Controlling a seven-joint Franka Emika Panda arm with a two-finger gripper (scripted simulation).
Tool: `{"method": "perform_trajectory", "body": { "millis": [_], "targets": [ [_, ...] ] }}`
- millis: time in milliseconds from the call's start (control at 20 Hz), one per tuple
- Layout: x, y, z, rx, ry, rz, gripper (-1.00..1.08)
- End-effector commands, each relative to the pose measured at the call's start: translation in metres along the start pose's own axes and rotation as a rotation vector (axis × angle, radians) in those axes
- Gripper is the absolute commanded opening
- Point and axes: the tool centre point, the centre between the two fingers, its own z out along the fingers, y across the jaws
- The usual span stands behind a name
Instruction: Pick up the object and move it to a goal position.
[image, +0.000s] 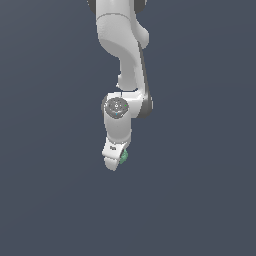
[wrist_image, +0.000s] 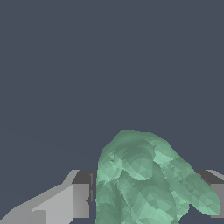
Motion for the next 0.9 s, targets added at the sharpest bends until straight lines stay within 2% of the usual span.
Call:
{"method": "perform_trajectory", "body": {
  "millis": [0,350,850],
  "targets": [
    [0.006,0.0,-0.01,-0.001,0.0,-0.001,-1.0],
    [0.033,-0.005,-0.059,-0.002,0.0,-0.001,-1.0],
    [0.09,-0.011,-0.161,-0.001,0.001,-0.002,-1.0]
  ]
}}
